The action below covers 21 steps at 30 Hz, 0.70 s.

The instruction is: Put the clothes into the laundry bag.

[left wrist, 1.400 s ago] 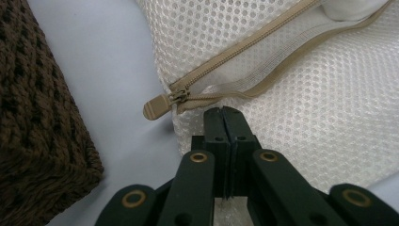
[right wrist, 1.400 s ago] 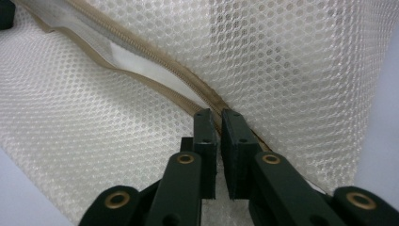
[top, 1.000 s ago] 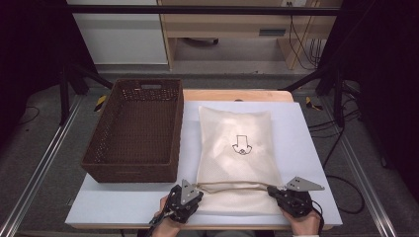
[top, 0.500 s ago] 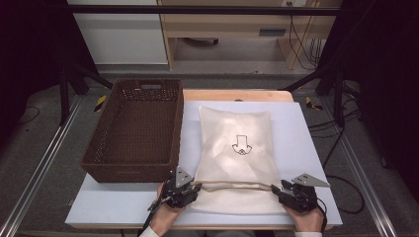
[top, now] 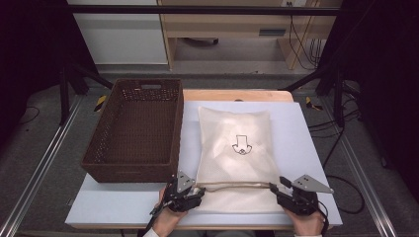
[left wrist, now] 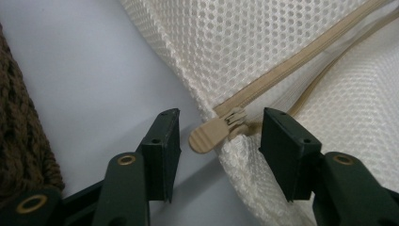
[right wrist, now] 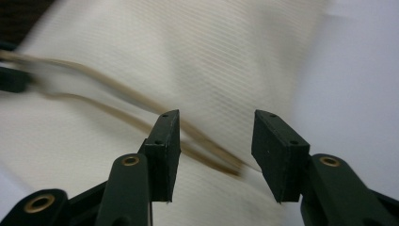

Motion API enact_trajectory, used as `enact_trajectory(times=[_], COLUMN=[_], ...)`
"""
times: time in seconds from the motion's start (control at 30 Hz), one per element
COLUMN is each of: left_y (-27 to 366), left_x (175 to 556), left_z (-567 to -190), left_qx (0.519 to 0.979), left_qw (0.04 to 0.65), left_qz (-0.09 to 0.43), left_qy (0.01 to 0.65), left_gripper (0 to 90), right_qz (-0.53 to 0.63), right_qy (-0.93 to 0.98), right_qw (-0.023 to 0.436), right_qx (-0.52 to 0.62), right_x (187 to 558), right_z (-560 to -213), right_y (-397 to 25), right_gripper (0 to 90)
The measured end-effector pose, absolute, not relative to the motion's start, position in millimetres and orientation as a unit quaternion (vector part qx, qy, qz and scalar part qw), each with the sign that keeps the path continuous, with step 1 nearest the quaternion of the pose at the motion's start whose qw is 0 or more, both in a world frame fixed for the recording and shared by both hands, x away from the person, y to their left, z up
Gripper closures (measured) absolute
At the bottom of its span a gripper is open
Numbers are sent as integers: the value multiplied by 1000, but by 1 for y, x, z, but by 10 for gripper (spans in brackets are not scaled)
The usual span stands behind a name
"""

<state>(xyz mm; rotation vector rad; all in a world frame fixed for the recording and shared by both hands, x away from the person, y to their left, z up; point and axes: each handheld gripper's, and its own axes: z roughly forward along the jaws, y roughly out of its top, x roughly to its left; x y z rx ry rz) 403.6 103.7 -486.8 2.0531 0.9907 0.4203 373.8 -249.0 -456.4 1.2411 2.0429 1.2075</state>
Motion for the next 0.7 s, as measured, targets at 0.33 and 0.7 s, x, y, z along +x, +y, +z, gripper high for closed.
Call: enact_trajectory(times=[0.33,0.7], left_y=[99,104], left_x=[400,399], left_z=[-481,-469], left_qx=[816,808], left_qw=[403,423], left_qz=[170,167], left_qy=[378,375], left_gripper=[730,764], right_qz=[401,369], right_qy=[800,780], right_qw=[169,248], right_qx=[413,440], right_x=[399,473], right_z=[-474,-484], right_y=[-167,-138], right_gripper=[813,900])
